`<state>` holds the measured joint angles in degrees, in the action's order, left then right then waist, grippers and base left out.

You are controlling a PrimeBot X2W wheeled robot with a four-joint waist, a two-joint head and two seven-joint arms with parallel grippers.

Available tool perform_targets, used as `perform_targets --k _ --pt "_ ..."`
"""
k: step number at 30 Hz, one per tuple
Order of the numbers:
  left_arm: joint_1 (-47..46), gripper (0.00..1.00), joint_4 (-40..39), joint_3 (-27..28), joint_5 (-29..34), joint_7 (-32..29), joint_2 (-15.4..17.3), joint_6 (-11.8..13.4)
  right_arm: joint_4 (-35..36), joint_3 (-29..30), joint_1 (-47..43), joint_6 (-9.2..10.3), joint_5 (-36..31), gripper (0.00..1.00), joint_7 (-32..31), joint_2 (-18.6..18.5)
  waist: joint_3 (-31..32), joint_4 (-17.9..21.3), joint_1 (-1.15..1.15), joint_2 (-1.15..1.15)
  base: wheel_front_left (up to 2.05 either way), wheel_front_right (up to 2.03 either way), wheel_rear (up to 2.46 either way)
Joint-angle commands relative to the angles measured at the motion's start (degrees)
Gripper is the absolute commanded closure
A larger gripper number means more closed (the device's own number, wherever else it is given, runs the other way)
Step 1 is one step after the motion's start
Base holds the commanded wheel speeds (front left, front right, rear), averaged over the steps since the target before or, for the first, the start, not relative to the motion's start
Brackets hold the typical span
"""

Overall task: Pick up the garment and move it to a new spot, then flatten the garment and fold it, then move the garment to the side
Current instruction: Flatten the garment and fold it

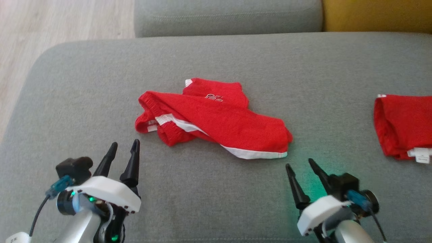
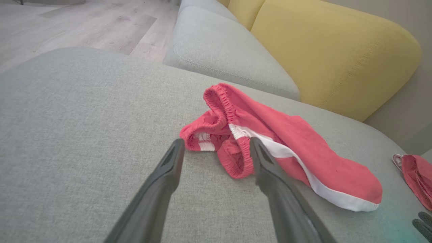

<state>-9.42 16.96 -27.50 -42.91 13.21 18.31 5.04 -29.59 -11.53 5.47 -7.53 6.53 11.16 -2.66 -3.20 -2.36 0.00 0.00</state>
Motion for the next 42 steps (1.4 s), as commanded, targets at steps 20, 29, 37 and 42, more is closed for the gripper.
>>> perform_targets --k 20,29,37,42 --pt "-5.22 0.00 1.08 0.61 0.98 0.93 -0.47 -0.99 -13.44 -4.73 13.76 0.04 -0.37 0.00 -0.30 -1.49 -5.33 -3.49 0.00 0.00 0.00 0.00 0.00" --pt "-5.71 0.00 2.13 0.33 0.99 1.01 -0.66 -1.14 -16.02 -7.68 15.10 0.04 1.87 0.78 0.49 -1.42 -5.25 -3.03 0.00 0.00 0.00 0.00 0.00" --pt "-5.67 0.00 2.78 0.33 0.91 1.13 -0.62 -1.14 -17.27 -9.75 15.35 0.04 4.21 1.00 1.21 -2.73 -4.11 -2.23 0.00 0.00 0.00 0.00 0.00" --pt "-5.91 0.00 2.50 0.20 0.91 1.27 -0.94 -1.78 -16.38 -9.52 15.16 0.04 5.23 1.00 1.68 -3.84 -3.47 -1.32 0.00 0.00 0.00 0.00 0.00"
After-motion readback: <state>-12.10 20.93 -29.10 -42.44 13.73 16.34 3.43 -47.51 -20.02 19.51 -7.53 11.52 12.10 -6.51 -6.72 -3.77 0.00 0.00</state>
